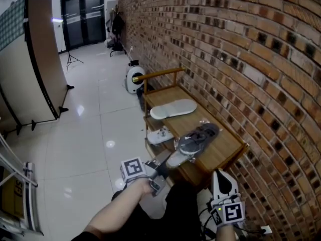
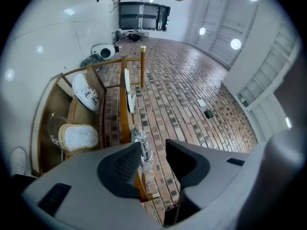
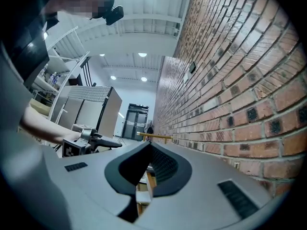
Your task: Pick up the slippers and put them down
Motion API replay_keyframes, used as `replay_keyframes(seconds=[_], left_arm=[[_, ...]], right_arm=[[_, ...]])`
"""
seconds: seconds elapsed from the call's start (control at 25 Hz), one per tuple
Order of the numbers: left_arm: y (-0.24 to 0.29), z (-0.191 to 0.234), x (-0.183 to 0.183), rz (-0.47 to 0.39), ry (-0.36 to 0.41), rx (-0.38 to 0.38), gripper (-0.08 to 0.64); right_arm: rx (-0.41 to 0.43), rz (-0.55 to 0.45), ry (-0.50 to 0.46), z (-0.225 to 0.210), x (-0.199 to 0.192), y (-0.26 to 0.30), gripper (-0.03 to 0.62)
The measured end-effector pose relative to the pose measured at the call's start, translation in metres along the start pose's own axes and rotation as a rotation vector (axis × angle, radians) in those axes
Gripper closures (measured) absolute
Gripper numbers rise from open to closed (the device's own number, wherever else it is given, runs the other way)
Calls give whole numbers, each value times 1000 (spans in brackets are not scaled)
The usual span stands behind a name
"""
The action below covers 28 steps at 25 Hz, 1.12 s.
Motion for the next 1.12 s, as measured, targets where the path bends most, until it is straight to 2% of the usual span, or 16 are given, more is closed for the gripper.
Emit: replay_keyframes(seconds=[0.12,0.16,0.44,0.56,0.6,0.64,0.68,0.76,0.96,1.12], left_arm=[[25,20,-10,54,-66,0,284],[32,26,-12,65,-90,-5,256],[62,42,-16,75,-172,-18,251],[73,43,-17,118,-184,-33,250],[75,45,-18,130,-191,-24,254],[75,47,-18,131,-209,-6,310],[74,49,-20,123,-235,14,413],[72,51,-22,111,-255,27,426],[64,44,-23,116,-212,24,433],[48,28,-8,81,-169,15,434]], right_arm=[[-11,8,-1,-3,1,-1,582],[-15,9,4,-4,2,-1,582],[-36,26,10,-12,2,-7,582],[-46,28,18,-15,1,-10,583],[-48,28,17,-15,1,-11,583],[-49,28,17,-16,1,-12,581],[-49,28,18,-17,1,-13,582],[-49,29,23,-17,-1,-15,583],[-42,28,25,-15,-4,-15,582],[-16,3,27,-6,0,-5,583]])
Point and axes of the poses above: the fingertips, and each gripper's own axes: y forward along the fingers, z to its left, x out of its top, the point moved 5 cm from there along -y, backward along the fingers, and after that the axes turned 10 degrees about -x, right-handed, at the moved point
